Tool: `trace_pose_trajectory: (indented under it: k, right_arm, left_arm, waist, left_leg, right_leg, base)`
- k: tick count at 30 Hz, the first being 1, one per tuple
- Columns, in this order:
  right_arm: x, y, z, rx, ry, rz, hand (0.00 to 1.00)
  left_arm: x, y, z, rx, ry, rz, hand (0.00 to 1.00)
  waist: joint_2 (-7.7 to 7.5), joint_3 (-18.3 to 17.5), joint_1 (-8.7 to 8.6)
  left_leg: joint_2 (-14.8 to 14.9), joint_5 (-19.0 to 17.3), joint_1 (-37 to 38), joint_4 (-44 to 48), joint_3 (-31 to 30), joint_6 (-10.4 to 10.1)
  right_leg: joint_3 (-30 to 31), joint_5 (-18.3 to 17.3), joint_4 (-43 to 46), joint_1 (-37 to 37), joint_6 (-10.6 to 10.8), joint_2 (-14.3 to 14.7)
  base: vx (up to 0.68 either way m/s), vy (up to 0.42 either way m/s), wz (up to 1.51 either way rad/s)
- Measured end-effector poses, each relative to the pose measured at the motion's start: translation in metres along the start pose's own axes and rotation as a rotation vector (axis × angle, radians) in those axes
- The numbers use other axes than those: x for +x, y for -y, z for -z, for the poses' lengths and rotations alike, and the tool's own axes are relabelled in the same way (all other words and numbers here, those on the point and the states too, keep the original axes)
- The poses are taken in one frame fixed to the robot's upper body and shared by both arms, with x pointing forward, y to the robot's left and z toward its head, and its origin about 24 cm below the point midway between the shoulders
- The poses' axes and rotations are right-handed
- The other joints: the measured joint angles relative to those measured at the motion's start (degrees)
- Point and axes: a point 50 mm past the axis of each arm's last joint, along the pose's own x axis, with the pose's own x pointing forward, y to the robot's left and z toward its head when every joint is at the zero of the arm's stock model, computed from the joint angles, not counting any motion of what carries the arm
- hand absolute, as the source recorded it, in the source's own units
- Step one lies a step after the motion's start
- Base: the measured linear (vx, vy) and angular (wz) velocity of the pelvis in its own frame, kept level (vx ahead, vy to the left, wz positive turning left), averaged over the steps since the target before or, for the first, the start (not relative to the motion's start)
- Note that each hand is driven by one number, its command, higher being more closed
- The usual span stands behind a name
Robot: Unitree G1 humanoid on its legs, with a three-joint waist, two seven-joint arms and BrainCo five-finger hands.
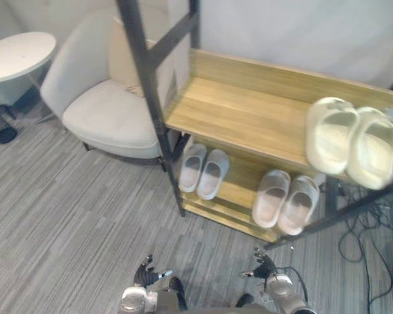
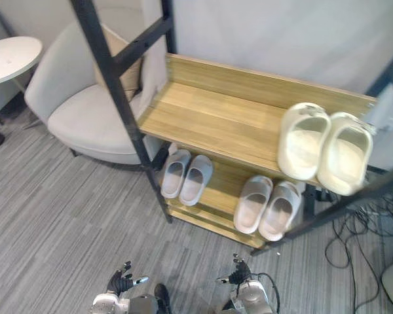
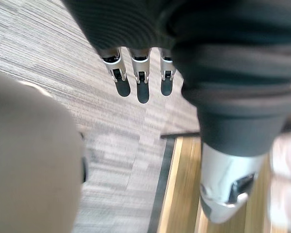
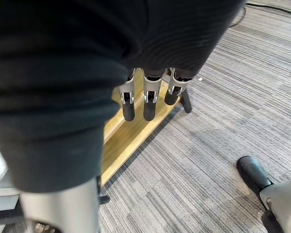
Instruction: Organize the slippers on the shoe rack
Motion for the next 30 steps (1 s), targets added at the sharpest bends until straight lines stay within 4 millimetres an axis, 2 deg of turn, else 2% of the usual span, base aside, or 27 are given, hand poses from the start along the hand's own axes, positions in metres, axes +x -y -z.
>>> trace_pose_trajectory:
  k: [3, 5, 8, 9, 10, 11, 12, 13, 15, 16, 18, 20, 22, 25, 27, 30]
  right_arm:
    - [0.0, -0.003, -0.002, 0.005, 0.004, -0.007, 0.0]
    - [0.003, -0.004, -0.011, 0.005, 0.025, -0.011, 0.0]
    - [0.005, -0.008, -0.02, 0.011, 0.044, -0.02, 0.0]
    - [0.005, -0.01, -0.019, 0.014, 0.043, -0.027, 0.0]
    - [0.002, -0.014, -0.012, 0.02, 0.024, -0.036, 0.0]
    - [0.0, -0.018, -0.008, 0.024, 0.011, -0.044, 0.0]
    - [-0.002, -0.019, -0.003, 0.024, 0.0, -0.05, 0.0]
    - [-0.003, -0.019, -0.001, 0.024, -0.006, -0.05, 0.0]
    - [-0.004, -0.017, 0.001, 0.037, -0.007, -0.043, 0.0]
    - [-0.004, -0.016, 0.0, 0.036, -0.001, -0.039, 0.0]
    - [-0.005, -0.013, 0.002, 0.043, -0.005, -0.033, 0.0]
    - [-0.001, -0.009, -0.008, 0.037, 0.024, -0.024, 0.0]
    - [0.001, -0.009, -0.015, 0.037, 0.043, -0.028, 0.0]
    - [-0.001, -0.019, -0.014, 0.026, 0.045, -0.065, 0.0]
    - [-0.001, -0.023, -0.02, 0.005, 0.072, -0.084, 0.0]
    - [-0.002, -0.026, -0.023, -0.012, 0.095, -0.105, 0.0]
  left_arm:
    - [0.0, 0.0, -0.001, 0.0, 0.003, -0.001, 0.0]
    - [0.001, 0.001, -0.001, -0.002, -0.001, 0.0, 0.0]
    - [0.002, -0.003, 0.0, -0.009, -0.012, -0.011, 0.0]
    - [0.002, -0.005, 0.001, -0.011, -0.014, -0.018, 0.0]
    - [0.003, -0.008, 0.002, -0.001, -0.018, -0.025, 0.0]
    - [0.004, -0.008, 0.0, 0.005, -0.016, -0.024, 0.0]
    - [0.005, -0.01, 0.001, 0.008, -0.026, -0.031, 0.0]
    - [0.005, -0.01, 0.001, 0.008, -0.025, -0.032, 0.0]
    - [0.007, -0.01, -0.002, 0.011, -0.026, -0.036, 0.0]
    - [0.008, -0.01, -0.002, 0.019, -0.035, -0.036, 0.0]
    - [0.01, -0.008, -0.004, 0.027, -0.04, -0.034, 0.0]
    - [0.01, 0.002, -0.004, 0.008, -0.044, -0.014, 0.0]
    - [0.009, 0.004, -0.002, 0.006, -0.053, -0.01, 0.0]
    - [0.008, 0.004, -0.001, 0.006, -0.053, -0.01, 0.0]
    - [0.009, 0.004, -0.002, 0.006, -0.053, -0.01, 0.0]
    - [0.009, 0.004, -0.003, 0.007, -0.049, -0.01, 0.0]
  waist:
    - [-0.4, 0.1, 0.12]
    - [-0.29, 0.4, 0.68]
    - [-0.52, 1.0, 0.71]
    - [-1.36, 1.4, 0.71]
    - [-1.4, 1.7, 0.32]
    - [-1.56, 1.7, -0.19]
    - [-1.35, 1.7, -0.73]
    - [-1.31, 1.8, -0.9]
    - [-1.09, 1.9, -1.62]
    - [-1.19, 1.9, -1.84]
    - [-1.43, 2.7, -2.09]
    - [0.46, 2.3, -1.29]
    - [1.47, 2.2, -1.33]
    - [0.7, 2.1, -1.23]
    - [-0.09, 1.6, -0.98]
    - [-0.52, 1.3, -1.07]
  left_leg:
    - [-1.0, 0.1, 0.1, -0.2, -2.3, 0.1]
    - [-0.7, -0.5, 0.1, 0.2, -2.7, 0.2]
    - [-0.3, -2.9, 1.4, 2.5, -3.7, 0.4]
    - [-1.2, -3.9, 2.2, 2.9, -5.2, 0.6]
    - [-1.8, -4.4, 3.5, 2.8, -7.6, 0.9]
    - [-1.7, -4.8, 3.6, 2.8, -10.0, 1.5]
    - [-1.6, -4.8, 3.0, 2.5, -13.3, 1.3]
    - [-1.8, -4.7, 2.7, 2.4, -14.8, 1.3]
    - [-2.8, -4.1, 2.3, 1.7, -19.5, 0.8]
    - [-4.0, -3.8, 1.9, 2.0, -22.0, -0.1]
    - [-5.3, -4.5, 1.4, 3.9, -25.1, -1.1]
    - [-4.1, -5.0, 0.7, 3.6, -26.9, -2.1]
    - [-3.2, -4.7, 0.8, 3.5, -27.1, -2.7]
    - [-2.2, -4.8, 4.1, 1.2, -27.2, -3.1]
    - [-2.2, -4.6, 5.0, -0.1, -27.2, -3.4]
    - [-2.4, -4.6, 4.6, 0.4, -27.3, -3.4]
  right_leg:
    - [0.2, -0.8, 0.5, 1.0, -1.3, -0.4]
    - [0.9, -2.0, 6.7, -0.5, -1.4, -2.3]
    - [5.4, -2.8, 23.4, -4.9, -1.3, -7.5]
    - [8.6, -2.2, 29.7, -6.2, -1.6, -9.6]
    - [15.2, -2.2, 36.0, -9.4, -3.0, -10.0]
    - [19.5, -6.5, 37.0, -10.8, -2.1, -7.4]
    - [23.9, -10.3, 35.1, -12.7, -2.0, -2.4]
    - [25.2, -11.3, 33.5, -13.5, -2.1, -0.6]
    - [30.2, -12.3, 24.9, -15.1, -1.6, 4.3]
    - [33.2, -10.7, 17.2, -14.5, -2.0, 6.1]
    - [32.6, -7.0, 13.2, -12.6, -2.2, 6.0]
    - [29.9, -7.5, 10.7, -11.8, -2.8, 7.1]
    - [28.4, -7.2, 9.3, -10.2, -3.1, 8.0]
    - [27.2, -7.0, 6.1, -5.7, -3.3, 9.3]
    - [26.9, -7.0, 4.5, -4.2, -3.3, 9.5]
    - [24.4, -6.8, 4.4, -3.0, -3.0, 9.2]
  base:
    - [0.07, 0.024, 0.5]
    - [0.08, 0.067, 0.12]
    - [0.01, 0.11, 0.11]
    - [0.0, 0.047, 0.57]
    - [0.03, 0.0, 0.87]
    - [0.07, -0.07, 1.35]
    - [0.08, -0.082, 1.24]
    - [0.06, -0.076, 1.32]
    - [0.1, -0.101, 1.33]
    - [0.14, -0.15, 1.3]
    - [0.13, -0.16, 1.13]
    - [0.17, -0.122, 0.59]
    - [0.24, -0.12, 0.36]
    - [0.23, -0.098, 0.28]
    - [0.17, -0.025, 0.13]
    - [0.16, 0.011, 0.37]
